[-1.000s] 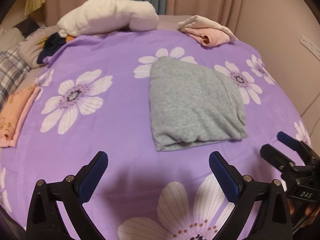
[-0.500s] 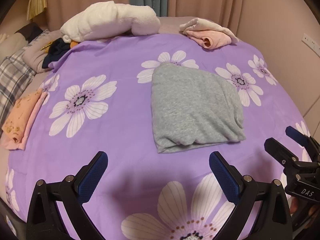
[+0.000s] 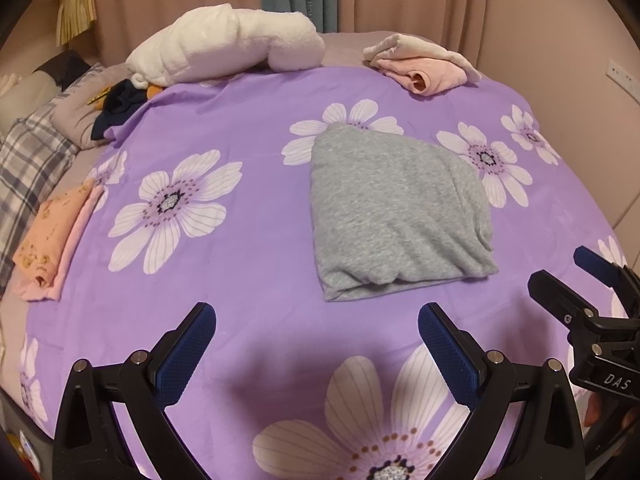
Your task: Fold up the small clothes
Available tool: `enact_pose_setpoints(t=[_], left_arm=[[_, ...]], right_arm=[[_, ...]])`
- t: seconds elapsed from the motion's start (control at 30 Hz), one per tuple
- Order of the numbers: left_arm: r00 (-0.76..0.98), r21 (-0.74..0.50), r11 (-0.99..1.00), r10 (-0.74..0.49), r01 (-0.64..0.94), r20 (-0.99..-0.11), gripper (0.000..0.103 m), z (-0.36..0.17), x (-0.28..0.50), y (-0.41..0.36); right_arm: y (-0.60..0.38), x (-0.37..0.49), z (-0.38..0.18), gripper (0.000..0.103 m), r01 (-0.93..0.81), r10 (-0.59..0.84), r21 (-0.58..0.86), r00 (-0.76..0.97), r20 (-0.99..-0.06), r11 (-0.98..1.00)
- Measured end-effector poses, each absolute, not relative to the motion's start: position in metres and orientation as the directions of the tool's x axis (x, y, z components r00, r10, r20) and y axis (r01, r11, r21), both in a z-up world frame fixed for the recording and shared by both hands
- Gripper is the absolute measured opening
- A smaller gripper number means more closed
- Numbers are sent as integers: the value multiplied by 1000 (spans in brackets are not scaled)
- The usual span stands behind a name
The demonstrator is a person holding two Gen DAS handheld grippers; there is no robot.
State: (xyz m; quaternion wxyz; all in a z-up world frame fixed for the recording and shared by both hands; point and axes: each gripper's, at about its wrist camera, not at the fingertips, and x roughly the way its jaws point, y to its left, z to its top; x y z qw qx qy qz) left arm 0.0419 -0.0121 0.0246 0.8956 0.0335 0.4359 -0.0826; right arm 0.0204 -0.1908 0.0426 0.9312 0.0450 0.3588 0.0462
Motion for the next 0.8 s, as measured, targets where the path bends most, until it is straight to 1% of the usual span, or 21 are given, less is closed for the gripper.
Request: enact_pose_setpoints(t=[0.8], left_arm=[[607,1,985,-107,175,-787,100,23,42,-15]], right_arm=[[-190,20,38,103,-53,131,136,730,-670,989]])
